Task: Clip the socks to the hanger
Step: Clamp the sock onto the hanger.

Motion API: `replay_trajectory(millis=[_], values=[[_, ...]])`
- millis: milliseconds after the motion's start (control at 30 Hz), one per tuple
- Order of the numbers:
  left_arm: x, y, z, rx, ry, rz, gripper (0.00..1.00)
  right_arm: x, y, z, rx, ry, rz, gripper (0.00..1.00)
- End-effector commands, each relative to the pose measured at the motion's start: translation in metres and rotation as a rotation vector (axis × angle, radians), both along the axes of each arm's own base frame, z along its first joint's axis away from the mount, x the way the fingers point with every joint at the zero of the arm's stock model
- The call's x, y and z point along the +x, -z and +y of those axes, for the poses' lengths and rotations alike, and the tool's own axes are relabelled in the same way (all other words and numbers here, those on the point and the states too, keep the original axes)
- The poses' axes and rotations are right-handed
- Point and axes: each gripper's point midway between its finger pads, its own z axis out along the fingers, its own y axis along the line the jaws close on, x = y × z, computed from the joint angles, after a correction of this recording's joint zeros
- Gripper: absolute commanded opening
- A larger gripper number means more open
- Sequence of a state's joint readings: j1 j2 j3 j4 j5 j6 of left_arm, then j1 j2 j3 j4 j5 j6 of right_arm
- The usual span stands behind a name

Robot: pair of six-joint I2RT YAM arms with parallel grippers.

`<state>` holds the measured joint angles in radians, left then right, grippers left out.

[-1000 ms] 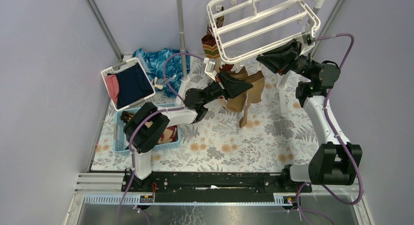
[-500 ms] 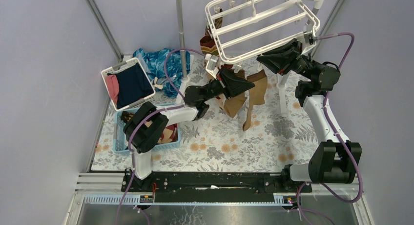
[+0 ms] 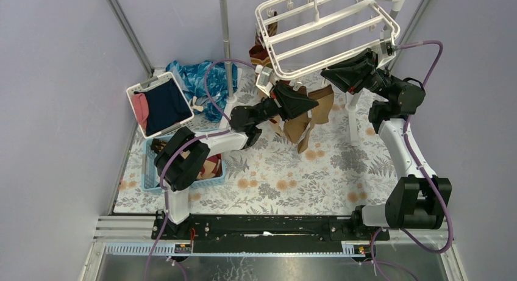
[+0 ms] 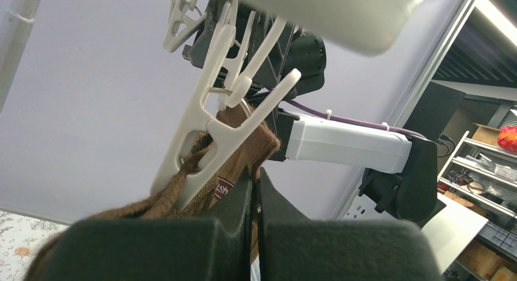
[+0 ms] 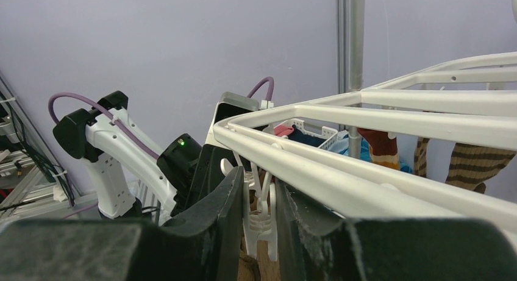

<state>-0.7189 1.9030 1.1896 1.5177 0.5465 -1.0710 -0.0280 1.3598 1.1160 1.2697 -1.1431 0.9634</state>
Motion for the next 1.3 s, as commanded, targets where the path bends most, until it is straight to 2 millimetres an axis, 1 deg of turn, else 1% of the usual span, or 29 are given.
replay_trajectory(millis=[0,200,467,633,833,1267], values=[[0.001,-0.013,0.008,-0.070,-0.033,-0.076,0.00,-0.020,-0.006,0.006,-0.041,-0.061,-0.043,0.14],[0.003,-0.001,0.005,-0.049,-0.030,-0.053,0.00,-0.020,-0.007,0.006,-0.040,-0.063,-0.042,0.14],[0.005,0.002,0.002,-0.044,-0.018,-0.045,0.00,-0.021,-0.008,0.006,-0.039,-0.067,-0.042,0.14],[0.005,-0.003,0.002,-0.053,-0.015,-0.054,0.00,-0.021,-0.007,0.006,-0.039,-0.069,-0.037,0.14],[0.000,-0.012,0.003,-0.062,0.006,-0.069,0.00,-0.019,-0.005,0.006,-0.040,-0.070,-0.034,0.14],[-0.004,-0.017,0.004,-0.069,0.027,-0.067,0.00,-0.020,-0.002,0.007,-0.048,-0.079,-0.035,0.13]])
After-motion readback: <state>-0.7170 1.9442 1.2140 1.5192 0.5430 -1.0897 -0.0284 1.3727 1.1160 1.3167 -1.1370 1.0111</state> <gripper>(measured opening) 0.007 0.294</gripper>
